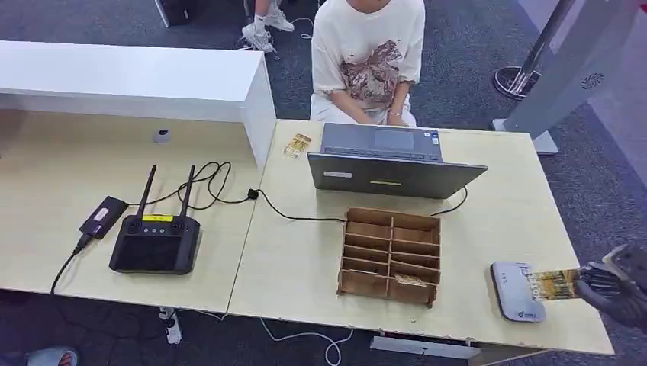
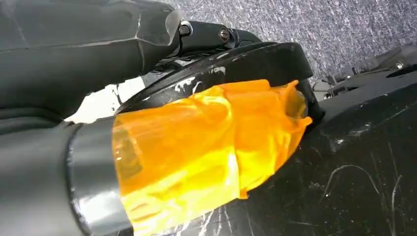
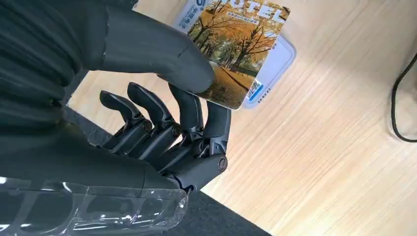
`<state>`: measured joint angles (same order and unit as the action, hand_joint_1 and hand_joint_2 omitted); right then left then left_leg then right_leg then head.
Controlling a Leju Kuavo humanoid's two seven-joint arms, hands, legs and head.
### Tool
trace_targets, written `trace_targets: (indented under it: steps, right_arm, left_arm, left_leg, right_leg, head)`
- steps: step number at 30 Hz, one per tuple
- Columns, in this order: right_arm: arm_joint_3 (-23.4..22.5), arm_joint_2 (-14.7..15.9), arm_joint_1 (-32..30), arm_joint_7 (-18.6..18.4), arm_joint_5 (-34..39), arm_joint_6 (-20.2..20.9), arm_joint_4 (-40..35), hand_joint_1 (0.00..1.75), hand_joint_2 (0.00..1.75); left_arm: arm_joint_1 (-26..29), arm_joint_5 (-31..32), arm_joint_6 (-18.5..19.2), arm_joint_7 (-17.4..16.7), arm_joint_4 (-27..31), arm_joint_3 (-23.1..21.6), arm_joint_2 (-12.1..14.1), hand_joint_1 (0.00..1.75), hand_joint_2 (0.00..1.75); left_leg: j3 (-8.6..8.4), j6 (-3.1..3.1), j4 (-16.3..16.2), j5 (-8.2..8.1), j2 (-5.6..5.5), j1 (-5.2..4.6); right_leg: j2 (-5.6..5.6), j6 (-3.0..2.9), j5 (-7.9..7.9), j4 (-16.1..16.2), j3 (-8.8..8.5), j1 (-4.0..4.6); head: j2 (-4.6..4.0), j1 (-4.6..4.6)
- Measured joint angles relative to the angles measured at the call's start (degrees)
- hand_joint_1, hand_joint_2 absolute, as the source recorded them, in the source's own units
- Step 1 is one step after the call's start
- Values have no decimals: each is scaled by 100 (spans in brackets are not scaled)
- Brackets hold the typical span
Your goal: Pass the card to the sensor for recognition and then transmit it.
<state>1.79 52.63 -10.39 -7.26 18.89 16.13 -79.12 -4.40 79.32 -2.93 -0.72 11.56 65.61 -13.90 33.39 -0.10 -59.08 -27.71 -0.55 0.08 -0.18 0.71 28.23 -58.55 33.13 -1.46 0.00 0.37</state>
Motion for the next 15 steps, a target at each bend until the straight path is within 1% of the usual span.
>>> trace_targets:
  steps: [15]
  right_arm:
    - [278, -385, 217, 48, -295, -39, 442, 175, 175]
  left_arm:
    - [-10, 35, 7, -33, 0, -2, 2, 0, 0]
  left_leg:
    - [0, 0, 0, 0, 0, 0]
  right_leg:
    - [0, 0, 0, 0, 0, 0]
  head:
    - [0, 0]
